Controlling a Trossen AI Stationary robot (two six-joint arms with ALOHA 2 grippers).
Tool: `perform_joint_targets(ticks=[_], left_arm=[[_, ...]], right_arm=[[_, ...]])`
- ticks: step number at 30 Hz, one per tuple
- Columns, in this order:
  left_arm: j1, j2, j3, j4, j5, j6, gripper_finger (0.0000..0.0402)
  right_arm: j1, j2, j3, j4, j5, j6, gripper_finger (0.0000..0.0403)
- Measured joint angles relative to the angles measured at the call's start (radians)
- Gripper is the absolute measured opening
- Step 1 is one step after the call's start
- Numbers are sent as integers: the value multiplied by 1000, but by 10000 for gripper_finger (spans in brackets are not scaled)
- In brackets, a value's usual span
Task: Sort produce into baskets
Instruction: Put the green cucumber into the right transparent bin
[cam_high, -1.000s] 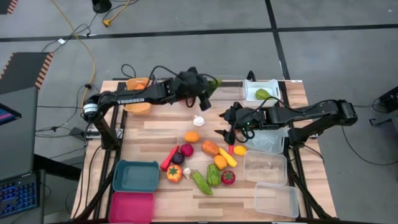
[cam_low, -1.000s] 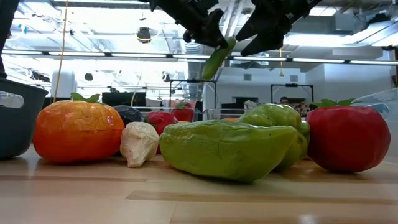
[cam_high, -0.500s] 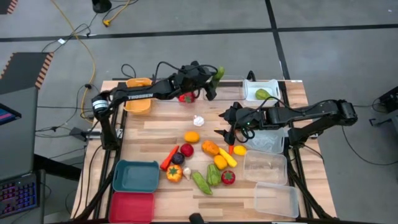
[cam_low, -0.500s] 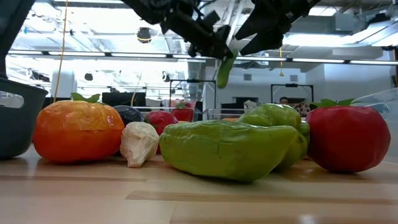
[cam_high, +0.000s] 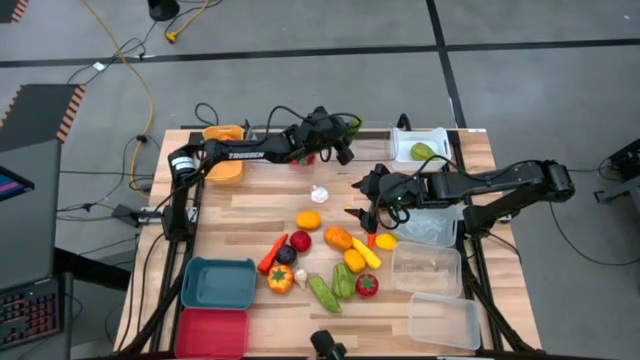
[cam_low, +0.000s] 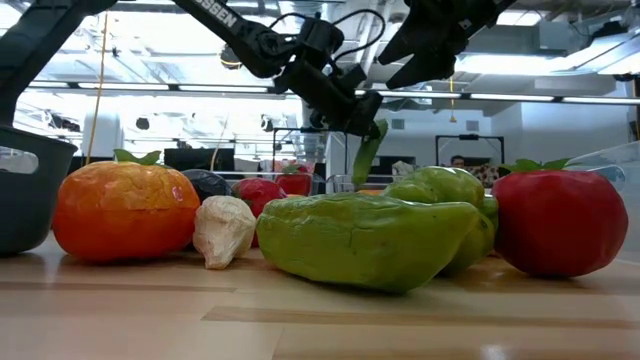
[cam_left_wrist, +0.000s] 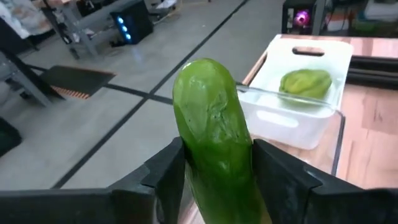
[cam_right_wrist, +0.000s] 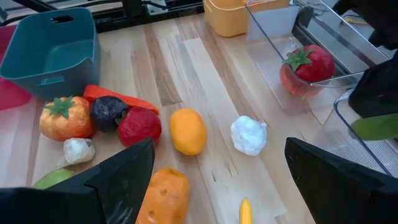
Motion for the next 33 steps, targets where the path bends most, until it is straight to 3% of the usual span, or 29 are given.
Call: perform_joint_targets(ticks=[8,15,25,33], left_arm=[[0,-4,0,23,-39,-3,234],[-7,-38,0,-43,-40,-12,248],[-25,-319,0,-505,4,-10,248],[-103,-595,1,-738,19,-47,249]], right_arm=[[0,0,0,0,0,0,386],[0,0,0,0,0,1,386],[2,0,0,-8,0,2,386],[1,0,0,-7,0,2,386]])
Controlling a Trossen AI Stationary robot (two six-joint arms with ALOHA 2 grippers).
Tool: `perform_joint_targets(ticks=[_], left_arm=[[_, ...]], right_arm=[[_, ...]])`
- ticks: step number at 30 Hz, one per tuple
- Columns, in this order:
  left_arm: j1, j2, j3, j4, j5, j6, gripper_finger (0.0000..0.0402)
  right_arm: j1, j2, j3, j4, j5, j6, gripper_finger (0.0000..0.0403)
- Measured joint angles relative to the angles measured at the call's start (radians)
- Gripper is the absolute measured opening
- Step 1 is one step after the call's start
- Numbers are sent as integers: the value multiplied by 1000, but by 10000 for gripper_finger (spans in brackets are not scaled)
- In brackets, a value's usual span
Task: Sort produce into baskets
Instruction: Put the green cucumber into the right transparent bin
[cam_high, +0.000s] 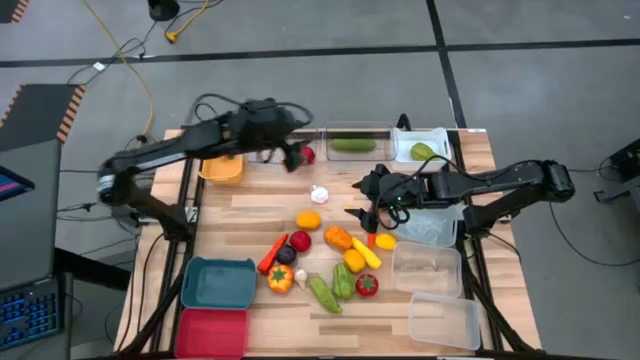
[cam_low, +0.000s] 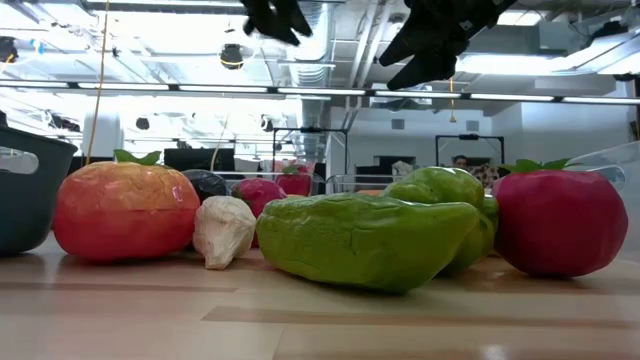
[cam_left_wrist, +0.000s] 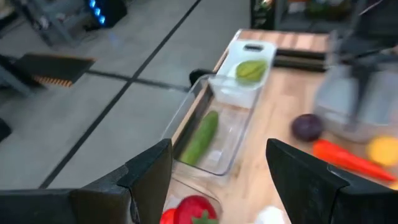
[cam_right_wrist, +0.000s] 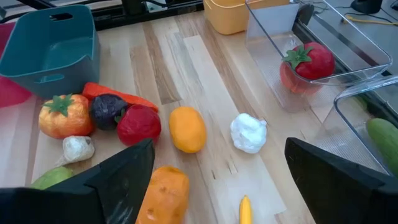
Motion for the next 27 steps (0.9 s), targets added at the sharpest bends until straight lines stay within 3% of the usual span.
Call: perform_joint_targets(ticks=[6,11,15,21,27], left_arm=[[-119,-191,-79,-114,-11,-87,249],[-231,-341,-277,-90,-95,-222,249],[-308,-438,-452,-5,-133,-322,249],[-404,-509,-638,166,-132,-385,249],[-458,-504,-717,252,-133,-393,249]], right_arm=[[0,0,0,21,-24,23,386],[13,0,0,108,-134,133,386],[71,0,0,154,-142,174,386],[192,0,0,189,-107,239,386],[307,58,1,223,11,309,386]])
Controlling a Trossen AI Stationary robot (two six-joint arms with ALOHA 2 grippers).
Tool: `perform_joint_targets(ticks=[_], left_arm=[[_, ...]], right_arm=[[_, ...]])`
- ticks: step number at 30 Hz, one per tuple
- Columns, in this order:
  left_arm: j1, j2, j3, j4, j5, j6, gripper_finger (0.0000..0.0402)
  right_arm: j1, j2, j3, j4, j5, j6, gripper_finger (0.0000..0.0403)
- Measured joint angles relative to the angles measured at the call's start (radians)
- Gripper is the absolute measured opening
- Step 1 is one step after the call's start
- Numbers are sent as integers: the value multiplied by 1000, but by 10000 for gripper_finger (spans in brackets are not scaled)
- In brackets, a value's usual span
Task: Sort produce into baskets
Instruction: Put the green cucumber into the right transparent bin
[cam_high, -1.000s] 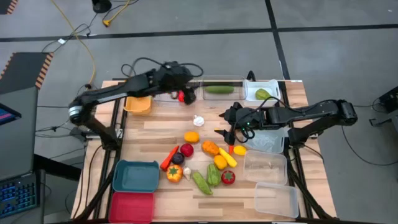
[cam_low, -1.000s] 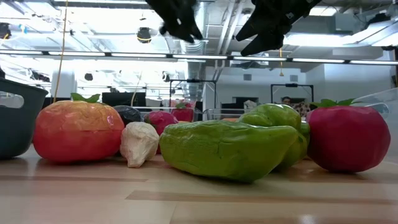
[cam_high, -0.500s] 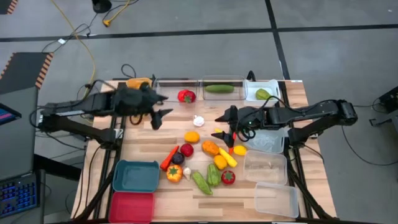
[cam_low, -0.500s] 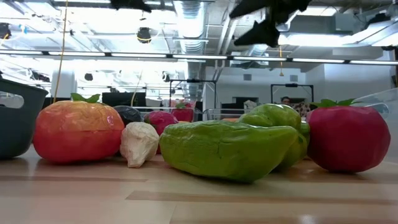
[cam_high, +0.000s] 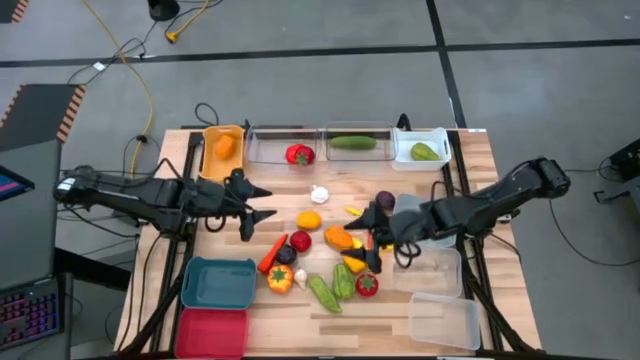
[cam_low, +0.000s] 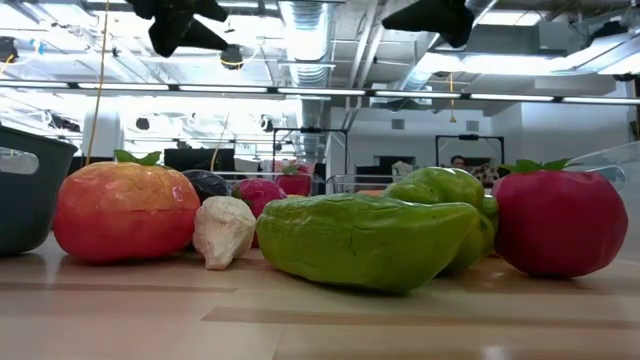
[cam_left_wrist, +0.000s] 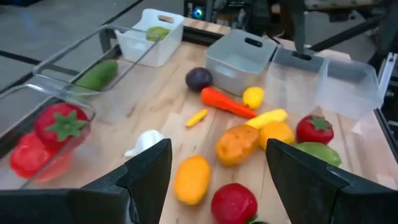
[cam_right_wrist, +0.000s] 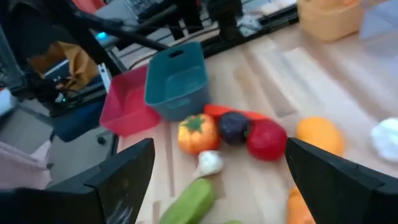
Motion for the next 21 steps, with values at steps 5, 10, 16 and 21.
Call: perform_joint_targets(ticks=[5,10,16,21], left_arm=[[-20,11,-17,20,-5,-18,249],[-36,9,-24,15,-5,-18,249],[-53,10,-24,16,-6,-18,249],[-61,10,-24,16,-7,-18,249]], right_arm=[[53,142,62,20,0,4,385],[70,302,184,-55,0,5,380],[71,465,357,-210,-2,32,375],[70,566,478,-348,-6,73,369]])
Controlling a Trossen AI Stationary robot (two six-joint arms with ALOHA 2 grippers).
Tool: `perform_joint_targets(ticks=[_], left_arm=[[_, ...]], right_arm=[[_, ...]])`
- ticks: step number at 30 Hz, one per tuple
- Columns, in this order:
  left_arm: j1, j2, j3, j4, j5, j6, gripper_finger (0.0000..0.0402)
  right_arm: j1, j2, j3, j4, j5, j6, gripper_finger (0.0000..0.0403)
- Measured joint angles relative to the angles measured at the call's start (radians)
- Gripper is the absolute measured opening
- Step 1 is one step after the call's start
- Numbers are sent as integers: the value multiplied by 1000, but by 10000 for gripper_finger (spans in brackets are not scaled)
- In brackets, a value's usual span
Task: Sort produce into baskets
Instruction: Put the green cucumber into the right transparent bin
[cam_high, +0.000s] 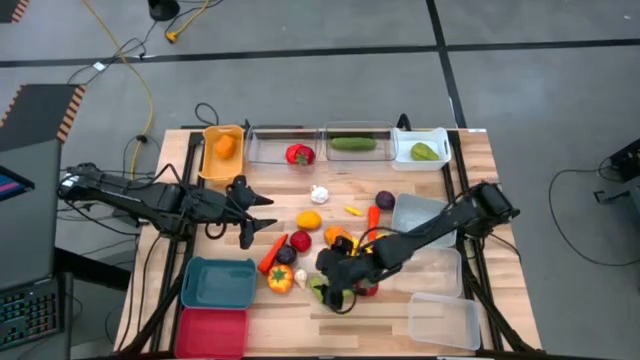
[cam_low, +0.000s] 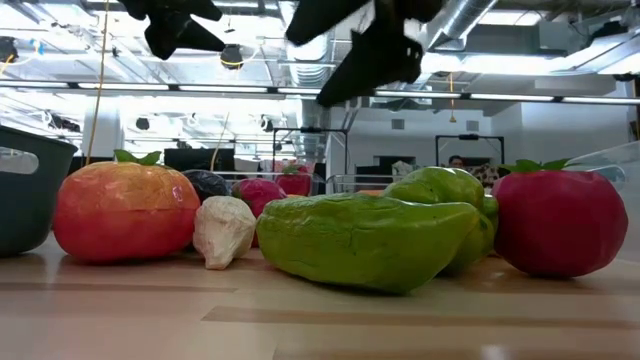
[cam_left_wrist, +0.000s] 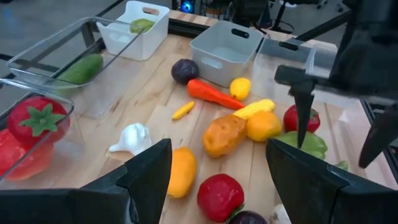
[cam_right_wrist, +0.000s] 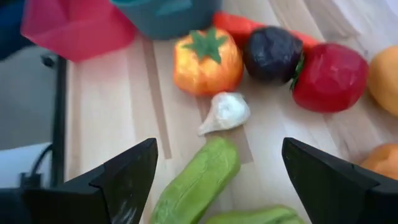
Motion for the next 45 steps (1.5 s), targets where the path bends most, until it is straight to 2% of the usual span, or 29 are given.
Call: perform_joint_targets(ticks=[12,27,45], left_arm=[[0,0,0,0,-1,4,249],[0,0,0,-2,-9,1,249],[-1,25,0,-1,-18,-8,249]], right_arm=[[2,157,90,-36,-43,53,359],[11,196,90,-41,-26,81,326],[22,245,91,-55,2,81,325]])
